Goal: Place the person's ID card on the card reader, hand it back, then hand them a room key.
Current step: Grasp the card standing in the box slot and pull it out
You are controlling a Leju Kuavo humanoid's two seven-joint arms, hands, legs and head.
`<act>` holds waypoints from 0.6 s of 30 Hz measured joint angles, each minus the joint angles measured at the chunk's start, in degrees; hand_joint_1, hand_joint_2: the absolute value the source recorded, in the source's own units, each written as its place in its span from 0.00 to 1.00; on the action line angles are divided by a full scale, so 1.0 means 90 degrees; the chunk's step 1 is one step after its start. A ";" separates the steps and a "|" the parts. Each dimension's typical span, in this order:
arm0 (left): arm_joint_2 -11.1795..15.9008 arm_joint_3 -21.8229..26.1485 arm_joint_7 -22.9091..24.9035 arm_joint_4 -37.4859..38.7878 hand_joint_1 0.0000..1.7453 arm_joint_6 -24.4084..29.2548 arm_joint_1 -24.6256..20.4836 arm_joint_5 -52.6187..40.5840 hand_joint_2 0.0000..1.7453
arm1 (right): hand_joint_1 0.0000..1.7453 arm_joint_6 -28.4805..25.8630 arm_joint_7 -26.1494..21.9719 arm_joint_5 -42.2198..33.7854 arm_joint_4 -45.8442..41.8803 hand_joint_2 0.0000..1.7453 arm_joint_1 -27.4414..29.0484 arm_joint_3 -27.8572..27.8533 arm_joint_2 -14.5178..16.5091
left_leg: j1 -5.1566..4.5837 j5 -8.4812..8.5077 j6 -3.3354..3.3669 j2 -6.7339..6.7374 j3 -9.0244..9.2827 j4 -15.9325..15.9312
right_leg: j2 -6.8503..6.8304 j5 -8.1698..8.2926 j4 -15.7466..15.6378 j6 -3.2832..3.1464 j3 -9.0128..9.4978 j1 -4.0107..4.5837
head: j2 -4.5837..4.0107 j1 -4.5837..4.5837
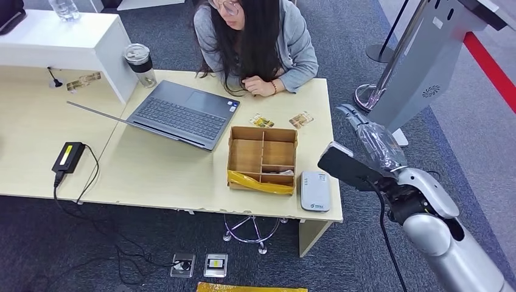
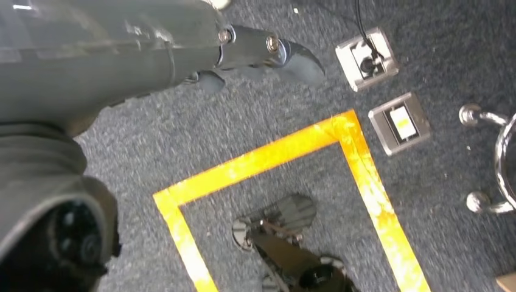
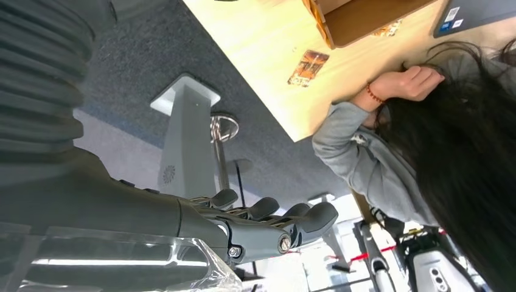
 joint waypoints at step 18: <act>-0.0167 0.0002 0.0189 0.0000 0.00 0.0138 -0.0048 0.0048 0.00 | 0.00 -0.0508 0.0383 0.1728 0.0527 1.00 0.0375 0.0810 0.0871 | 0.0001 0.0001 0.0000 -0.0008 -0.0007 -0.0002 | -0.0010 0.0000 0.0002 0.0000 0.0001 0.0001 | 0.0000 0.0000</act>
